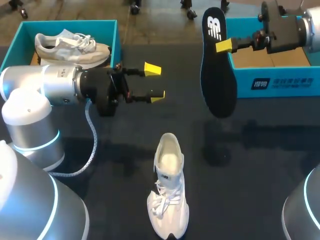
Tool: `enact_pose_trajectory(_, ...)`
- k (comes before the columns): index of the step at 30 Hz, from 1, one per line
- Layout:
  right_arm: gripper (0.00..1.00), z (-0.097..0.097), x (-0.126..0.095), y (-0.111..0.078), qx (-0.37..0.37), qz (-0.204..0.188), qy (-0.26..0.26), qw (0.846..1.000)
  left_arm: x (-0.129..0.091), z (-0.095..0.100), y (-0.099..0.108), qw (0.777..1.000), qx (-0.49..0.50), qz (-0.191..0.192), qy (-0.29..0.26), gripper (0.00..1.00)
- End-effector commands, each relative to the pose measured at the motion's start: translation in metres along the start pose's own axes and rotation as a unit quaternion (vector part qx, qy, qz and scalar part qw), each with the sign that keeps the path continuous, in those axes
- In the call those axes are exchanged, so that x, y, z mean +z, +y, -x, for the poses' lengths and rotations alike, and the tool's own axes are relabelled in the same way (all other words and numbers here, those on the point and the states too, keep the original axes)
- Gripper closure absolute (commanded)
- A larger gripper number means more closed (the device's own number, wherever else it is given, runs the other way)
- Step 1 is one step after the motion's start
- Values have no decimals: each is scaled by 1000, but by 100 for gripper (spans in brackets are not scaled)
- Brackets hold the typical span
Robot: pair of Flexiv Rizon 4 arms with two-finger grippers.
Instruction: Take the shoe out of the shoebox, open the shoe tongue, remove and reinsert the insole, then place the shoe into the shoebox
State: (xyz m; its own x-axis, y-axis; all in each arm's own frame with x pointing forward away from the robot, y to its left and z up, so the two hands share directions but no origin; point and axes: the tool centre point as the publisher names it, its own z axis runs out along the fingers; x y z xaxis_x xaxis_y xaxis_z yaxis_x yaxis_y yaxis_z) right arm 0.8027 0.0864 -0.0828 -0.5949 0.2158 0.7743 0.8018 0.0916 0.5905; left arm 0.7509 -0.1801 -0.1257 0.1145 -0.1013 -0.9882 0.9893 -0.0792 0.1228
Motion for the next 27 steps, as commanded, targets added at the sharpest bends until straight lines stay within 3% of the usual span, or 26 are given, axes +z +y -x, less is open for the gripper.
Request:
enact_pose_trajectory(1,100,14,12,4,67,-10,-33,997,1,-1,0,1000,1,1,0,0)
enact_pose_trajectory(8,100,33,32,8,165,-19,-59,984,1,-1,0,1000,1,1,0,0)
enact_pose_trajectory(16,100,33,32,8,165,-19,-59,984,1,-1,0,1000,1,1,0,0)
enact_pose_trajectory(18,100,33,32,8,165,-19,-59,984,5,-2,4,1000,-1,-11,2,0)
enact_pose_trajectory(27,100,44,45,12,221,-30,-40,974,16,-18,41,1000,2,16,-3,0)
